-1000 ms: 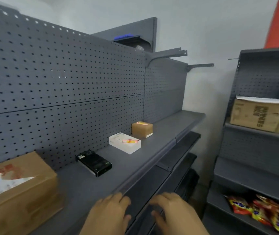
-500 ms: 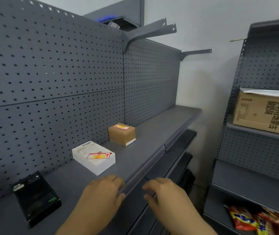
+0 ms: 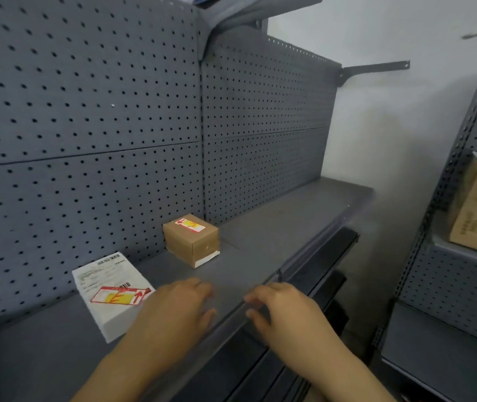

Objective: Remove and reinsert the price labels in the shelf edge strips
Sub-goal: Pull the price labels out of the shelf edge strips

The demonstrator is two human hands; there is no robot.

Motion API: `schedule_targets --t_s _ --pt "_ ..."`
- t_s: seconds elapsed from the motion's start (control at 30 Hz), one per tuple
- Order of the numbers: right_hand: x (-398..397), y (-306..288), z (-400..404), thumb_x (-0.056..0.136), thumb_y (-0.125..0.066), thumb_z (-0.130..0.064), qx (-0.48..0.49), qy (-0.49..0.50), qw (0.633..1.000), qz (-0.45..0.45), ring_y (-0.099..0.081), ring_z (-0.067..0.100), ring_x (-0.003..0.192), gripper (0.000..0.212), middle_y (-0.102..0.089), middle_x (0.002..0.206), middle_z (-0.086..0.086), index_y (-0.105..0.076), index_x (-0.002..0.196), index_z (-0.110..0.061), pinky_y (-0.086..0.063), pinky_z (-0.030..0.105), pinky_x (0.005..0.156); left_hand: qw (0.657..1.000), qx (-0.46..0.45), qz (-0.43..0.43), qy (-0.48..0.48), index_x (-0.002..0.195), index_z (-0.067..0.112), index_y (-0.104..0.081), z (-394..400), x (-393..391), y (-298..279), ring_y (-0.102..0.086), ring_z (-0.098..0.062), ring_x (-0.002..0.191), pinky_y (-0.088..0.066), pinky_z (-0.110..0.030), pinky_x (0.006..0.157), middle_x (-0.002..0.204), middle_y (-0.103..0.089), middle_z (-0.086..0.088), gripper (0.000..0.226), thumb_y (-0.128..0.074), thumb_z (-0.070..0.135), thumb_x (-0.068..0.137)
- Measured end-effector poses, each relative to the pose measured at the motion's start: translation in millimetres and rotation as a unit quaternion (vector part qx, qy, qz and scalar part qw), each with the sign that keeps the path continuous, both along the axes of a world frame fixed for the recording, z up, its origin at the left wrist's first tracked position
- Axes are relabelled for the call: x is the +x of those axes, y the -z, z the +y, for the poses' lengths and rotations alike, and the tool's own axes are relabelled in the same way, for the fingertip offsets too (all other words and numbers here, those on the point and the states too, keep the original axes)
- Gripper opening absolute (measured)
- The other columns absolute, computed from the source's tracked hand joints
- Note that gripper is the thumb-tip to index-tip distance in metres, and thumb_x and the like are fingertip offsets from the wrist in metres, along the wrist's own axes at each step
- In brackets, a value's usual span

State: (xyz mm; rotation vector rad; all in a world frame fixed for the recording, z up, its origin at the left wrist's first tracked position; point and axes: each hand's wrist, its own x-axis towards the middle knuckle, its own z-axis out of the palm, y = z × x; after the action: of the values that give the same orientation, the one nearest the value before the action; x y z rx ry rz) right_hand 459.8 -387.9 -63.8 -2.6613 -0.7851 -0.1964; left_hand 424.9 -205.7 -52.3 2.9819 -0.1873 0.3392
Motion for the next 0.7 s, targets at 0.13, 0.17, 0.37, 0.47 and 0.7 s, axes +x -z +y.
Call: schedule_targets --t_s 0.13,0.17,0.37,0.47,0.7 --pt "23.0 -3.4 -13.5 0.093 -0.049 -0.036 0.002 -0.031 0.999 0.011 -0.053 0.014 0.108 0.025 -0.060 0.116 -0.009 -0.056 0.117 -0.032 -0.048 0.034 0.090 1.000 -0.008 -0.010 -0.024 0.124 0.032 -0.049 -14.3 13.7 -0.8 -0.054 -0.011 0.109 -0.042 -0.025 0.088 0.126 -0.054 0.010 0.031 -0.045 0.041 0.094" --pt "28.7 -3.7 -16.9 0.093 -0.049 -0.036 0.004 -0.038 0.999 0.010 -0.053 0.012 0.107 0.025 -0.060 0.116 -0.010 -0.057 0.117 -0.032 -0.048 0.032 0.089 0.999 -0.009 -0.013 -0.032 0.123 0.032 -0.049 -17.2 16.0 -1.2 -0.054 -0.011 0.108 -0.042 -0.025 0.088 0.125 -0.054 0.010 0.031 -0.046 0.041 0.094" --pt "45.1 -4.4 -25.8 0.092 -0.051 -0.037 0.005 -0.068 0.998 0.017 -0.058 0.011 0.102 0.025 -0.063 0.113 -0.010 -0.058 0.116 -0.032 -0.050 0.031 0.087 0.998 -0.013 -0.020 -0.062 0.121 0.030 -0.052 -25.9 22.0 2.7 -0.054 -0.012 0.108 -0.043 -0.026 0.088 0.123 -0.055 0.009 0.029 -0.046 0.039 0.094" --pt "48.1 -5.0 -27.5 0.093 -0.051 -0.037 0.003 -0.085 0.996 0.023 -0.058 0.011 0.101 0.025 -0.063 0.112 -0.010 -0.059 0.115 -0.032 -0.050 0.031 0.086 0.997 -0.015 -0.024 -0.068 0.119 0.029 -0.053 -29.2 19.5 3.3 -0.054 -0.011 0.108 -0.043 -0.026 0.087 0.122 -0.056 0.009 0.028 -0.047 0.039 0.094" --pt "52.3 -5.6 -21.4 0.093 -0.050 -0.037 0.004 -0.100 0.995 0.027 -0.059 0.010 0.101 0.025 -0.064 0.113 -0.010 -0.059 0.116 -0.031 -0.051 0.032 0.086 0.997 -0.012 -0.020 -0.077 0.121 0.030 -0.052 -26.8 14.1 3.4 -0.054 -0.010 0.107 -0.043 -0.024 0.087 0.123 -0.055 0.010 0.029 -0.046 0.040 0.094"
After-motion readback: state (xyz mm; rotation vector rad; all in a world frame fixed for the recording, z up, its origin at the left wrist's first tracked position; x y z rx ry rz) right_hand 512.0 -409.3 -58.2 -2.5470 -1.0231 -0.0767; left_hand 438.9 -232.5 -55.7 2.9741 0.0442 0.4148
